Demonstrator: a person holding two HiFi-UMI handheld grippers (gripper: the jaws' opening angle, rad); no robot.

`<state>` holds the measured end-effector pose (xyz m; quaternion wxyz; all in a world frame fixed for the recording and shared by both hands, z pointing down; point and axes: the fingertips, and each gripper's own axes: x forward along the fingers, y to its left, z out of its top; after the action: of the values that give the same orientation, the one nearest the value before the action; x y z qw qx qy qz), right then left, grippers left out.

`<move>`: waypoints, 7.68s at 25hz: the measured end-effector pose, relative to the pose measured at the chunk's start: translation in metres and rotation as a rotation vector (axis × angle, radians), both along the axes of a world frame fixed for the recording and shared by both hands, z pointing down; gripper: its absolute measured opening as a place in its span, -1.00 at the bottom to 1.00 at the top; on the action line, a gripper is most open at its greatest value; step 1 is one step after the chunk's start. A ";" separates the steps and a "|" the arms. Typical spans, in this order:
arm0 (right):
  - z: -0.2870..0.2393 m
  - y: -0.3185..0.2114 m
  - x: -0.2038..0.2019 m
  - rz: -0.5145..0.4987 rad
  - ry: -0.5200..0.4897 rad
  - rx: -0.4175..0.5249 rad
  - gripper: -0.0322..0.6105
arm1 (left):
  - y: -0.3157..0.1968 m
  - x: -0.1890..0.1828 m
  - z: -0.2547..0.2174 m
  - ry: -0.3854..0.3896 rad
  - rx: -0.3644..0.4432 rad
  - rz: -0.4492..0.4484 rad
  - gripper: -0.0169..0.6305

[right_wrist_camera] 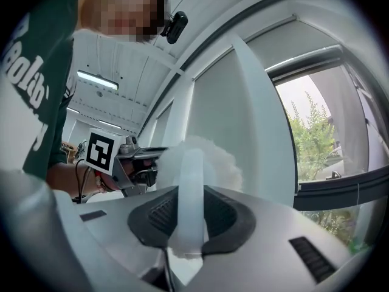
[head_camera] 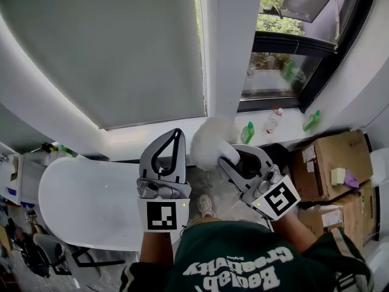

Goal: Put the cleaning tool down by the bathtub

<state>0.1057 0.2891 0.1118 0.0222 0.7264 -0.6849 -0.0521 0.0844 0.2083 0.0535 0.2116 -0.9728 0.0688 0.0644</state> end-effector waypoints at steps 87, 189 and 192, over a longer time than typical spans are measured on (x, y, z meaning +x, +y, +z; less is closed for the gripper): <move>0.110 -0.248 0.096 -0.421 -0.207 -0.124 -0.61 | -0.224 0.038 0.126 -0.103 -0.282 -0.593 -0.93; 0.579 -0.505 0.004 -0.585 0.090 -1.100 -0.61 | -0.445 -0.086 0.337 -0.109 -0.569 -0.879 -0.93; 0.594 -0.507 0.010 -0.572 0.101 -1.118 -0.61 | -0.444 -0.088 0.346 -0.114 -0.587 -0.878 -0.93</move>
<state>0.1159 -0.2178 0.7055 0.4161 0.3899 -0.7740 0.2754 -0.0033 -0.2353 0.3998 -0.0592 -0.8727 0.4731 -0.1053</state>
